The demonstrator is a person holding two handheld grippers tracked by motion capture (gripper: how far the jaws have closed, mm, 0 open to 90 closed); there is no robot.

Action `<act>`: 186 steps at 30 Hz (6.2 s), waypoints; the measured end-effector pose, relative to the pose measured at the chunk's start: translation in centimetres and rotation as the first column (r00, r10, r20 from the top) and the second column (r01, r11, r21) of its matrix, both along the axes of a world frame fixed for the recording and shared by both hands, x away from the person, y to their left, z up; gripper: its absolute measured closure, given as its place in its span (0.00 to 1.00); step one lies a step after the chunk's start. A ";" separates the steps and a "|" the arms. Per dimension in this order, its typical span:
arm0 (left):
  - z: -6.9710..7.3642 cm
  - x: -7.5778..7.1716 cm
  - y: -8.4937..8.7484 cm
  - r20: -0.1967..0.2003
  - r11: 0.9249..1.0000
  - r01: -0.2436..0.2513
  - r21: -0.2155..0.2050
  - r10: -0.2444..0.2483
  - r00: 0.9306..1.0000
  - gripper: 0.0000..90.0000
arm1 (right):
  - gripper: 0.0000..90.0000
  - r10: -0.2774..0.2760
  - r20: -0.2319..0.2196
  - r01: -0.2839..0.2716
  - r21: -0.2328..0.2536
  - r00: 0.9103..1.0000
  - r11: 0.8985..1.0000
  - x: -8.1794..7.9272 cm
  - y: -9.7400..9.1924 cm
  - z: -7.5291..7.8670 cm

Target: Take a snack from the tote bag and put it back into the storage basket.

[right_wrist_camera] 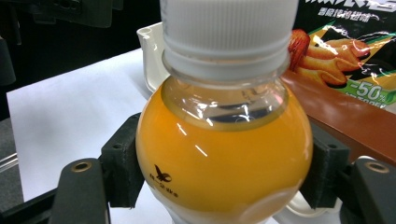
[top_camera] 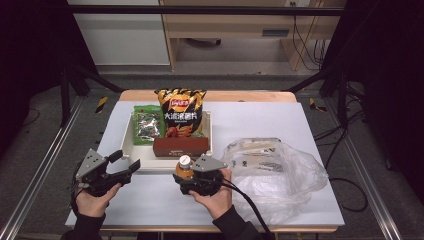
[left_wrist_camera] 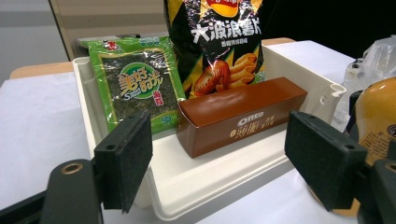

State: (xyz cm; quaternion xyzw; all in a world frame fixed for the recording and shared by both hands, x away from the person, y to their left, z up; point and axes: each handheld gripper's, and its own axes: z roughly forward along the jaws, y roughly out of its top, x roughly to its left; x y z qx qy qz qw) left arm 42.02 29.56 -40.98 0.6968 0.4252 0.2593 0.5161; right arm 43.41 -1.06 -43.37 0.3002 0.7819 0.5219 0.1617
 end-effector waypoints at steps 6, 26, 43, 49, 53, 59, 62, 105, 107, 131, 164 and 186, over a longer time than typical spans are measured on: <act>0.0 0.0 0.0 0.000 1.000 0.002 0.000 -0.002 1.000 0.26 | 0.30 -0.010 -0.005 0.010 0.017 1.000 1.000 -0.5 -0.2 0.1; -0.1 -0.6 -2.4 0.007 0.996 0.087 0.037 -0.087 0.996 0.24 | 0.28 -0.077 0.024 0.074 0.099 0.997 0.992 -3.0 -8.1 2.8; -0.7 -2.0 -6.8 -0.025 0.973 0.217 0.074 -0.216 0.976 0.16 | 0.30 -0.328 -0.005 0.326 0.113 0.945 0.938 -3.1 -19.7 2.0; -1.0 -2.8 -8.5 -0.019 0.970 0.227 0.082 -0.226 0.974 0.13 | 0.30 -0.363 -0.024 0.364 0.113 0.931 0.925 -3.3 -21.2 1.5; -1.4 -3.2 -9.8 -0.024 0.967 0.237 0.090 -0.236 0.972 0.11 | 0.30 -0.377 -0.031 0.378 0.107 0.926 0.920 -3.5 -21.8 1.3; -2.1 -3.4 -11.3 -0.009 0.977 0.195 0.082 -0.195 0.981 0.09 | 0.30 -0.389 -0.036 0.391 0.102 0.921 0.915 -3.5 -22.3 1.0; -2.3 -3.3 -11.8 0.001 0.981 0.181 0.071 -0.182 0.983 0.09 | 0.30 -0.390 -0.038 0.392 0.099 0.920 0.915 -3.4 -22.4 1.0; -1.7 -1.5 -15.8 0.025 0.993 0.110 0.040 -0.111 0.994 0.33 | 0.30 -0.408 -0.061 0.412 0.081 0.911 0.908 -2.9 -23.1 0.2; -1.7 -1.5 -15.8 0.025 0.993 0.112 0.043 -0.113 0.993 0.33 | 0.30 -0.407 -0.064 0.411 0.079 0.911 0.908 -2.9 -23.1 0.2; -1.9 -1.3 -16.0 -0.023 0.986 0.125 0.105 -0.124 0.992 0.33 | 0.30 -0.401 -0.062 0.405 0.064 0.914 0.912 -2.9 -22.9 0.0; 3.8 -0.2 -8.5 0.003 0.998 0.050 0.027 -0.050 0.999 0.33 | 0.26 -0.408 -0.057 0.410 0.027 0.911 0.912 -2.9 -22.5 0.1; 5.4 2.4 -4.8 0.012 0.999 0.013 0.048 -0.014 1.000 0.33 | 0.26 -0.414 -0.063 0.415 0.016 0.908 0.910 -2.8 -22.6 -0.1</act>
